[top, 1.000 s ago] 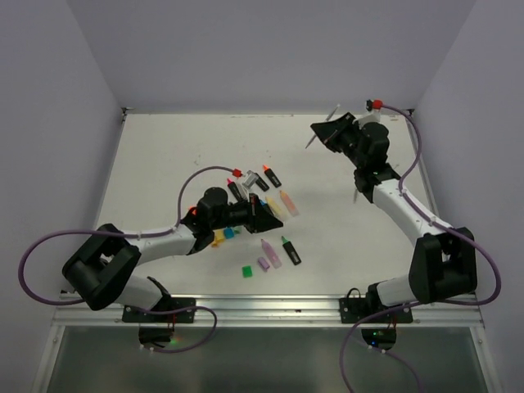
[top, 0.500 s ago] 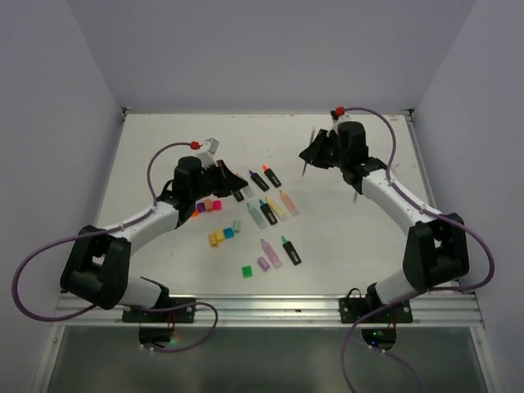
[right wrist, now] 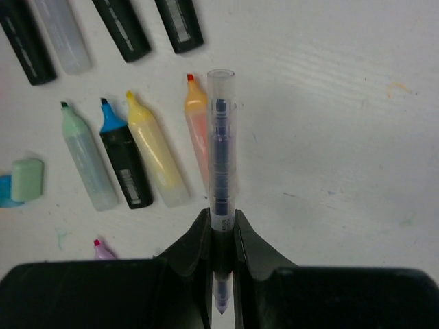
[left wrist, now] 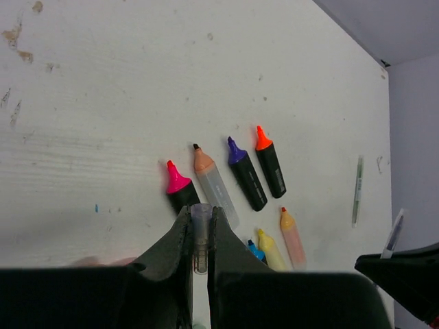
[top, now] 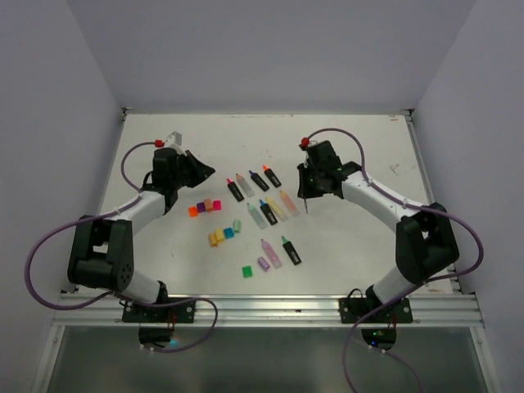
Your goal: Open the pen caps
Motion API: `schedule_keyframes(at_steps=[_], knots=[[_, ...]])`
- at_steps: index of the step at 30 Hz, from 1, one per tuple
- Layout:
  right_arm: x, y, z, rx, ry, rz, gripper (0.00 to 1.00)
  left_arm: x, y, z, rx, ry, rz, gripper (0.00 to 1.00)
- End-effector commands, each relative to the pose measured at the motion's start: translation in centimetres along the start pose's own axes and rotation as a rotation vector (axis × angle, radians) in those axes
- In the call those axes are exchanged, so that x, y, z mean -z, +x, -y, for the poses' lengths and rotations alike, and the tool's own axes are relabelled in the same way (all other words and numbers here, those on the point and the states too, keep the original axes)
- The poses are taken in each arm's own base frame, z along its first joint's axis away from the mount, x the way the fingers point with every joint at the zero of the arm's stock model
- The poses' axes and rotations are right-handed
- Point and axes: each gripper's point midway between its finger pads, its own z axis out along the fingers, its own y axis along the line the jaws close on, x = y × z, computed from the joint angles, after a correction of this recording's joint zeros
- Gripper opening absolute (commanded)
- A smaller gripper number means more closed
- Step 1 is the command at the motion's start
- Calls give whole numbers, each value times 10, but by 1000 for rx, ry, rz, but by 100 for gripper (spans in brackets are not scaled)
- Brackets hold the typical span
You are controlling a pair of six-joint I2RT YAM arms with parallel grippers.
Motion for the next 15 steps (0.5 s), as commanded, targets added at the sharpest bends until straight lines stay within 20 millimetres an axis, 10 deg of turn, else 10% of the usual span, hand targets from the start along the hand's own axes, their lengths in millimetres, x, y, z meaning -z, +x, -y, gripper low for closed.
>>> schedule_keyframes(at_steps=[1, 9, 15], knots=[[17, 21, 13, 59, 63, -36, 0, -3, -11, -7, 28, -57, 20, 0], [11, 74, 27, 86, 116, -151, 0, 8, -16, -52, 63, -202, 65, 0], [8, 64, 39, 108, 193, -130, 0, 3, -22, -66, 59, -248, 71, 0]])
